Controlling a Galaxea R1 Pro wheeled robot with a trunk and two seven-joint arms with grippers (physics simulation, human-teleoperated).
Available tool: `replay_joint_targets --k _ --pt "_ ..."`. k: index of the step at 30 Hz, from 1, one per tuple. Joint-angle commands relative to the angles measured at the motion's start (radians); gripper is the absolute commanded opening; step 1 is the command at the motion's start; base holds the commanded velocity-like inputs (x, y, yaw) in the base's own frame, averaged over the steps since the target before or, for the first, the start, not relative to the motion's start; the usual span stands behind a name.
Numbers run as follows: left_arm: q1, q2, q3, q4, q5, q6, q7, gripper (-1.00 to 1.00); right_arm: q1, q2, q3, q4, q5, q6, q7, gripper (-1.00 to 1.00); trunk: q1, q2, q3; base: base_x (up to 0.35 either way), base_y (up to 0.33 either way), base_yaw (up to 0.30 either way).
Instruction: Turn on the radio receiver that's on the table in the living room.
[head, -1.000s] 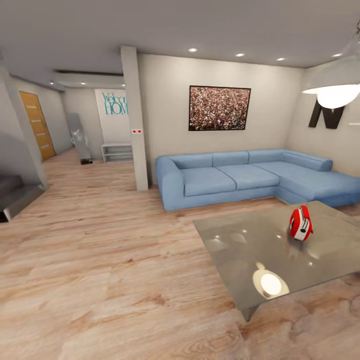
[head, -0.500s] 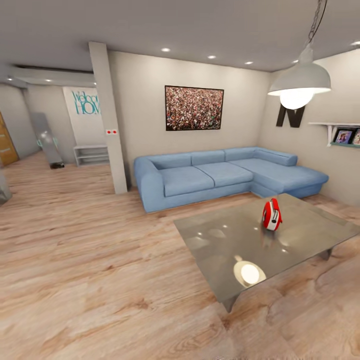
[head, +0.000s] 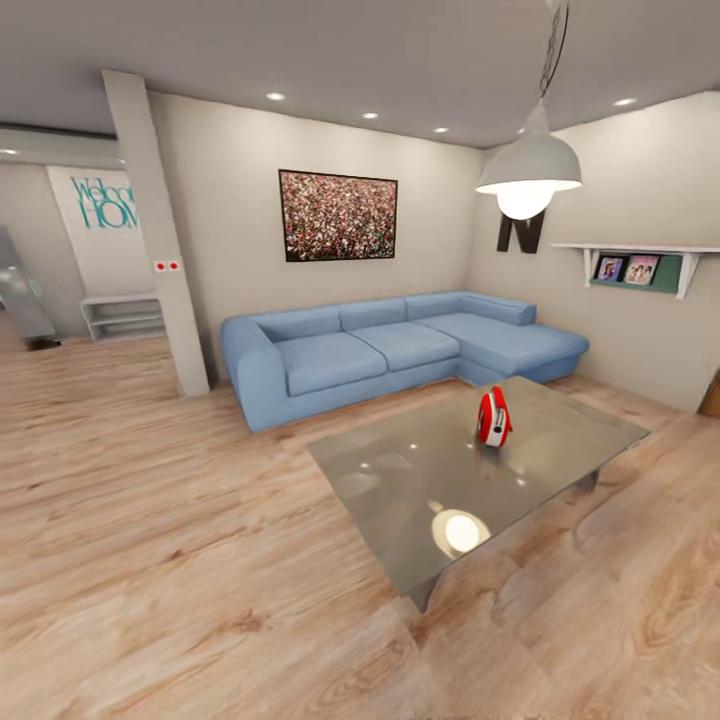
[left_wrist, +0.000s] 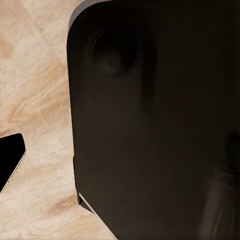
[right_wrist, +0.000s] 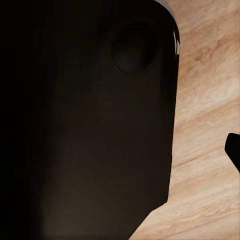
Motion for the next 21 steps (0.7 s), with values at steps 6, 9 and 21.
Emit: replay_joint_targets --k 6,9,21 --pt "0.0 0.0 0.0 0.0 0.0 0.0 0.0 1.0 0.0 0.0 0.0 0.0 0.0 0.0 0.0 1.0 0.0 0.0 0.0 0.0 0.0 -0.288" --pt "0.0 0.0 -0.001 0.0 0.0 0.0 0.0 1.0 0.0 0.0 0.0 0.0 -0.001 0.0 0.0 1.0 0.0 0.0 0.0 0.0 0.0 -0.289" --pt "0.0 0.0 -0.003 0.0 0.0 0.0 0.0 1.0 0.0 0.0 0.0 0.0 -0.001 0.0 0.0 1.0 0.0 0.0 0.0 0.0 0.0 -0.289"
